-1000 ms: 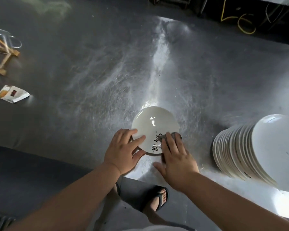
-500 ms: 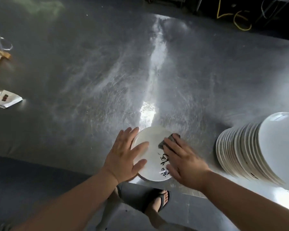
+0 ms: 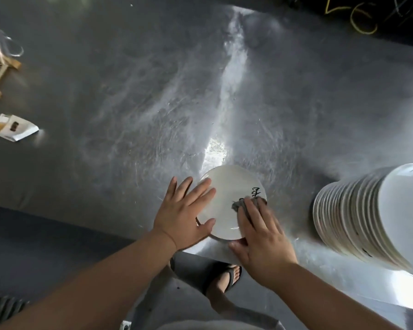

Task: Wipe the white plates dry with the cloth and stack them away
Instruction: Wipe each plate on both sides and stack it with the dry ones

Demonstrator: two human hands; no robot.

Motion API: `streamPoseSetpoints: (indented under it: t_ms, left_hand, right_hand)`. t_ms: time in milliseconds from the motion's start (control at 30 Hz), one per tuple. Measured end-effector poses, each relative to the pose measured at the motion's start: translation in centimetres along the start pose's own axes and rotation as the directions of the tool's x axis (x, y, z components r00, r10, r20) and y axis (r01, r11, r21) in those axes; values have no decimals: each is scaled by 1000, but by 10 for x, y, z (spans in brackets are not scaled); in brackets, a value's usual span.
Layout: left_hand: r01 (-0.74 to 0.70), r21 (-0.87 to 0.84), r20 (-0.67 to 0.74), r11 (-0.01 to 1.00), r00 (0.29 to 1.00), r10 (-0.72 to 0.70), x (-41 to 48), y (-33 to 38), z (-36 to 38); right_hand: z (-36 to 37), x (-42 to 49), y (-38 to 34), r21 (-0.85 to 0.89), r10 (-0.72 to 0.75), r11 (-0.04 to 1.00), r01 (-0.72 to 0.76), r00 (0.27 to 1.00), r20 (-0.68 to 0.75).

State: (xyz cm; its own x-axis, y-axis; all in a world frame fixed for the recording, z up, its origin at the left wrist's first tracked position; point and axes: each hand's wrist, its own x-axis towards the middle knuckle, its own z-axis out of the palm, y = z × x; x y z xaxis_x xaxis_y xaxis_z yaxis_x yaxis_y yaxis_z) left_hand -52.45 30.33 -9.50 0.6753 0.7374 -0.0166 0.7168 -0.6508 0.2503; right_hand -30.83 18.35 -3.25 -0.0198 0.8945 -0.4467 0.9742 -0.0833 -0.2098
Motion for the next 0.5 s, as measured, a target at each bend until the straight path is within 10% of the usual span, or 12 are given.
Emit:
streamPoseSetpoints:
  t_ms: [500]
  left_hand:
    - [26, -12, -75, 1000, 997, -27, -1, -2, 5]
  right_hand:
    - [-12, 7, 4, 27, -108, 994, 107, 994, 22]
